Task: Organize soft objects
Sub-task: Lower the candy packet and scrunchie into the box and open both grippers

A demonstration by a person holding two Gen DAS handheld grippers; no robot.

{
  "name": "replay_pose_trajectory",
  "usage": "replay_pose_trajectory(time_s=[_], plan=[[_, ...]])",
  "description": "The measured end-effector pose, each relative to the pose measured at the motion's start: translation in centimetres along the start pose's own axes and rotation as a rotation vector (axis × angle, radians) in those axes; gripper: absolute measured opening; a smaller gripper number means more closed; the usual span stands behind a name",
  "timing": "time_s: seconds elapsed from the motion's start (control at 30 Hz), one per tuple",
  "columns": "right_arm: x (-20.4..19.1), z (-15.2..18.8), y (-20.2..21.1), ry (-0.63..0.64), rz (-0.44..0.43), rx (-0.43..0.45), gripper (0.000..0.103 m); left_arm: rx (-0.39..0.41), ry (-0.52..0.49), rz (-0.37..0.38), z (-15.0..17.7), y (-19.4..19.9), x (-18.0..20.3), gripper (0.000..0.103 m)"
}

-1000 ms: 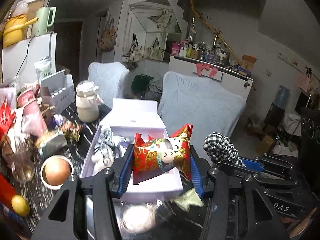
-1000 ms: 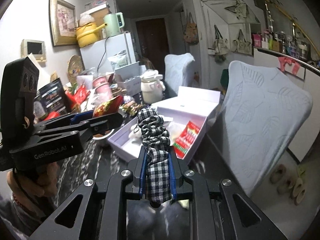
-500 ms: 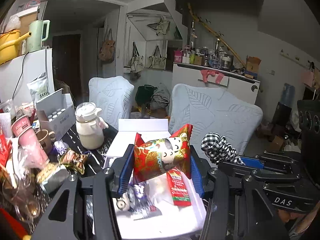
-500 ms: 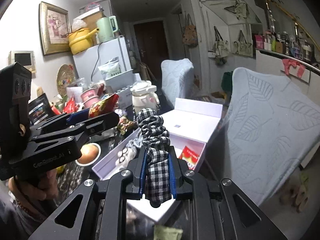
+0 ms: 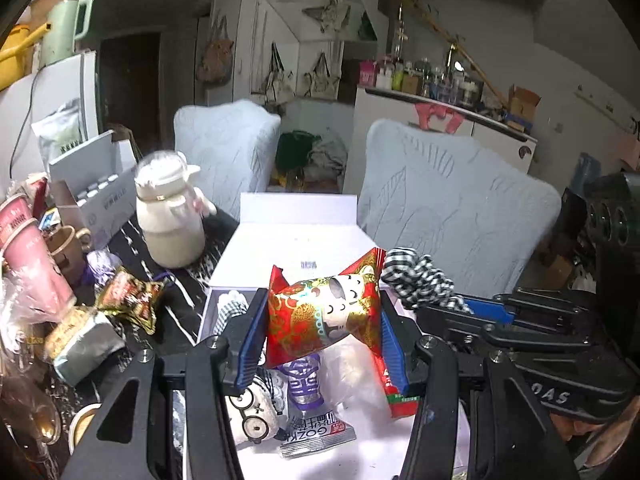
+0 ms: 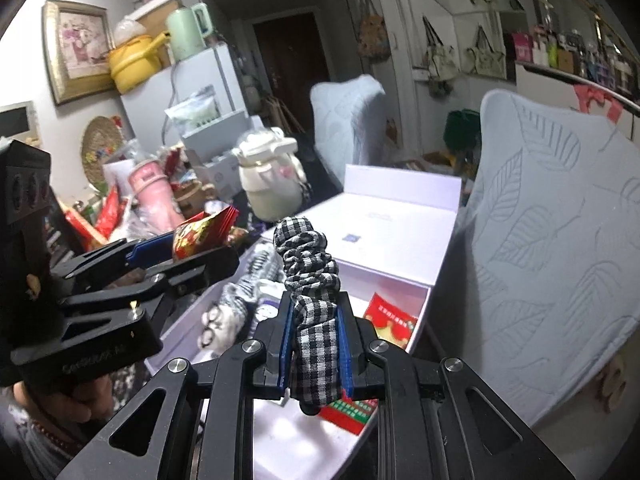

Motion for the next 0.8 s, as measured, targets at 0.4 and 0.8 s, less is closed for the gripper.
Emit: replay_pose_trajectory(time_s=[0.4, 0.8], plan=[[1.2, 2.6, -4.6, -0.016, 0.060, -0.100, 0.019, -0.101, -0.007, -0.036, 2.8, -5.1, -1.3, 0.051], [1.6, 4.0, -7.0, -0.021, 0.063, -0.170, 0.021, -0.158, -0.007, -0.107, 3.9, -7.1, -2.4, 0.052]])
Point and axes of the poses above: each gripper's, at about its wrist camera, not at the fingertips, and y roughly against the way its jaws point, x to its right, z to its underside, the point moved 9 cm from there along -y, roughly the way its jaws point, and after that the axes turned 14 degrees about y, right-handed, at the moved point
